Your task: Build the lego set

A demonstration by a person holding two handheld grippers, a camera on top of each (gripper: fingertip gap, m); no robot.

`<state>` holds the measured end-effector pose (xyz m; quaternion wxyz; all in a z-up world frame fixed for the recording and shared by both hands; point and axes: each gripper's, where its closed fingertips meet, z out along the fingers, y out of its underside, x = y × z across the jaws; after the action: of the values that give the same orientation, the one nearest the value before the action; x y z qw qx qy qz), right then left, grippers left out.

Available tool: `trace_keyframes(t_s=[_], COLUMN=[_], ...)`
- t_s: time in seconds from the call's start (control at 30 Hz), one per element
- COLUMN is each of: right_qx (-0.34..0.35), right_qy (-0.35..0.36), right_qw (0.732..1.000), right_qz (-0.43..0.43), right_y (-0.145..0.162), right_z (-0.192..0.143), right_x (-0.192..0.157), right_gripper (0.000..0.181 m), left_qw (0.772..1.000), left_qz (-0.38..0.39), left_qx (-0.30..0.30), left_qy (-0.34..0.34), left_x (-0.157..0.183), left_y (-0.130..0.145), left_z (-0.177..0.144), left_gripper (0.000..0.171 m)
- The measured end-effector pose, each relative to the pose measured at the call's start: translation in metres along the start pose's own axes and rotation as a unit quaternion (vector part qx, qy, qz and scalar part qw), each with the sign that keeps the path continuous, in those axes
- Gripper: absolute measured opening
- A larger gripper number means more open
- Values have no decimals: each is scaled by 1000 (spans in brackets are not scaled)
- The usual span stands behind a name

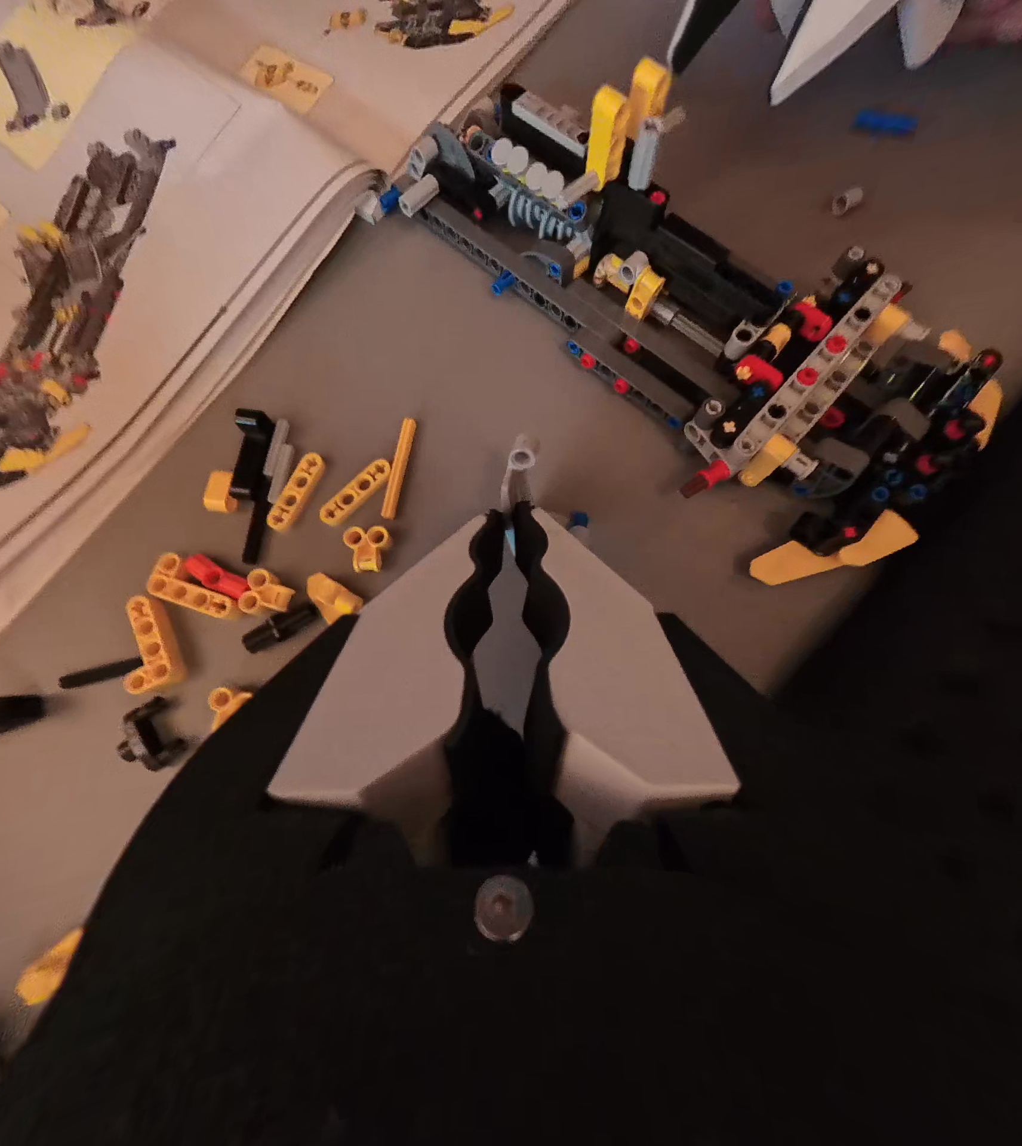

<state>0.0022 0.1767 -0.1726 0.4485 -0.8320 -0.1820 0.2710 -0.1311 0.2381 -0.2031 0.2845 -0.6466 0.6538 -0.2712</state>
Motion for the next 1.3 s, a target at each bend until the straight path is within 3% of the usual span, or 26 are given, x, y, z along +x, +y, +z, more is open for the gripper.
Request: trace_keyframes(t_s=[0.13,0.4,0.67,0.83,1.13,1.23,1.3], right_qx=[-1,-5,-19,26,61,69,70], right_qy=[-1,0,33,79,72,76,74], right_qw=[1000,1000,999,996,995,994,995], right_qz=[-1,-5,-16,-16,-25,-26,-23], right_y=[3,3,0,-7,-15,-16,-16], right_z=[1,4,6,3,1,-3,-4], right_x=[-2,-3,-11,-18,-22,-21,-19], right_gripper=[36,32,31,28,23,22,22], left_qw=[999,996,997,998,996,992,982], left_qz=[53,78,76,57,70,96,74], left_qx=[-11,-33,-15,-8,8,60,170], left_qy=[-7,-6,-4,10,47,53,40], left_x=[-1,6,10,6,2,3,-5], left_y=[5,17,11,15,4,-13,-44], left_z=[2,-1,-17,-21,-5,-9,-23], left_gripper=[2,9,22,22,22,23,19])
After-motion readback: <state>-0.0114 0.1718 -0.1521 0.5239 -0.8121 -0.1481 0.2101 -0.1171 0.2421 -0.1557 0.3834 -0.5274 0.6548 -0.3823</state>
